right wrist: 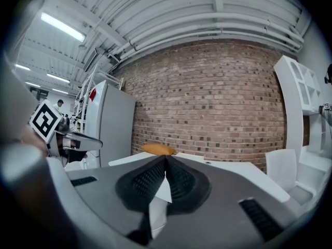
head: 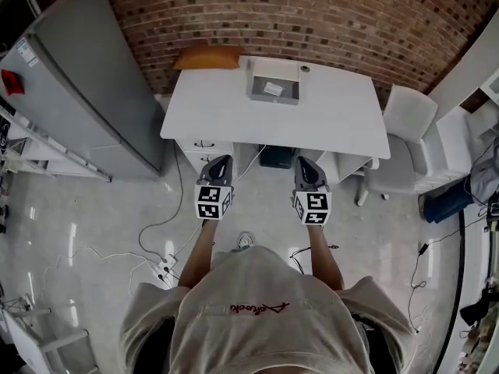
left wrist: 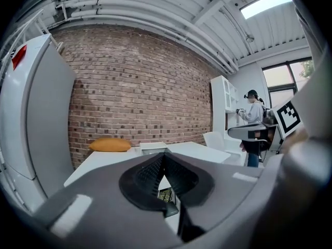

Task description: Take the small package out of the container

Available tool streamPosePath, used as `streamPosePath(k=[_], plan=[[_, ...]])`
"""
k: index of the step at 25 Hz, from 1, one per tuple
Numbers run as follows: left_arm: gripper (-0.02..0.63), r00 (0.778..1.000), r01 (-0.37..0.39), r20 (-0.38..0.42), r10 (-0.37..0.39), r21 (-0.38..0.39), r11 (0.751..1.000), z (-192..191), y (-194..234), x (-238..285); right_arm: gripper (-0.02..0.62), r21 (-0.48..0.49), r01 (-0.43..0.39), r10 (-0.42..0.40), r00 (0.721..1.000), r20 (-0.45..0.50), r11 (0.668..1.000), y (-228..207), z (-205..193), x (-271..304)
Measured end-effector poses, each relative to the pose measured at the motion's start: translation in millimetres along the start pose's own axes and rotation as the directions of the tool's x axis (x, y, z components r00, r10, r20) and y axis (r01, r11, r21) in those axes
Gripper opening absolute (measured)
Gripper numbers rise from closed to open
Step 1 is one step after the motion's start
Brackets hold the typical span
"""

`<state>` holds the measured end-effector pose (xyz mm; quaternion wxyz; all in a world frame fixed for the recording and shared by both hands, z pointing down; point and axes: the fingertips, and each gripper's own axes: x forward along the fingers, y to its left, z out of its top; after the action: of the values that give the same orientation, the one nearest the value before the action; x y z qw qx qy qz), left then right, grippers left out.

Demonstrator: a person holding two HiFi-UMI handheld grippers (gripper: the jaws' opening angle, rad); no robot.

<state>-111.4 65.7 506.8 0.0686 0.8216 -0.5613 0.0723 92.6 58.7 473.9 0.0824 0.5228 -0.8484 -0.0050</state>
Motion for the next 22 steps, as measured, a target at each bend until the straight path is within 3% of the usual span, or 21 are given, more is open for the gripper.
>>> streamPosePath(k=[11,22], plan=[[0.009,0.999,0.033,0.006,-0.033,0.0,0.999,6.5,44.4,55.1,0.009,-0.004,0.043,-0.043,0.999,-0.009,0.999,-8.2,2.7,62.6],[0.009,0.999,0.049,-0.011,-0.049,-0.006,0.999,-0.5,66.6,80.2,0.009,-0.005,0.045,-0.046,0.998,-0.041,0.999,-3.3,-10.2,90.0]])
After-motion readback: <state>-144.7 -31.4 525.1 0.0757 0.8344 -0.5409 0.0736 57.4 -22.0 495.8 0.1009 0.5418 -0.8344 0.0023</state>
